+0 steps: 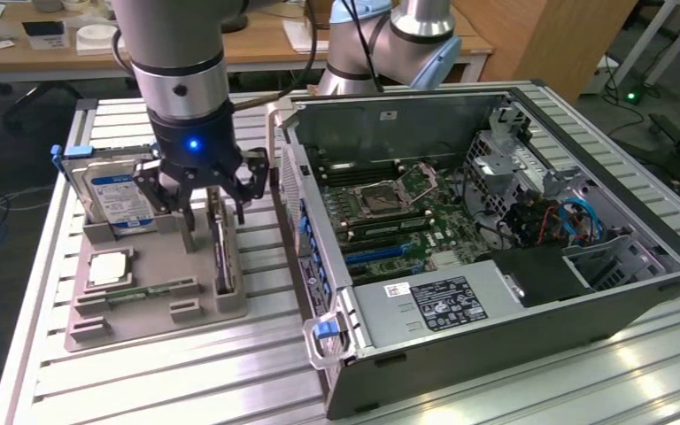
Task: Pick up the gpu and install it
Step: 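Pick up the gpu and move the gpu toward the slot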
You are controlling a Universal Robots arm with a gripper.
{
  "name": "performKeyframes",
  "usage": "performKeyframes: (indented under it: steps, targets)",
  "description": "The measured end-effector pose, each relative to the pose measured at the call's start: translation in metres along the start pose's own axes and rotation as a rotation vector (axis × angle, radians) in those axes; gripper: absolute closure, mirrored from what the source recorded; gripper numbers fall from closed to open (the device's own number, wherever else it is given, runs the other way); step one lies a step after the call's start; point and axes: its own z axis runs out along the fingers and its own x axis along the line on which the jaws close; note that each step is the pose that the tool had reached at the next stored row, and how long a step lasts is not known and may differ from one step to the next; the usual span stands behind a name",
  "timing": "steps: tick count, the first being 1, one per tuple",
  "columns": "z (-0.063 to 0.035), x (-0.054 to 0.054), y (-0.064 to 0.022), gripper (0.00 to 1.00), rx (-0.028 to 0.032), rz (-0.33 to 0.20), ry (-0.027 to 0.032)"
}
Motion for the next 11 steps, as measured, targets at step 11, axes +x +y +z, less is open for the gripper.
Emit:
performKeyframes:
  steps: [11]
  targets:
    - [0.0105, 0.0003, -0.0007, 0.35, 0.0052, 0.0, -0.0001]
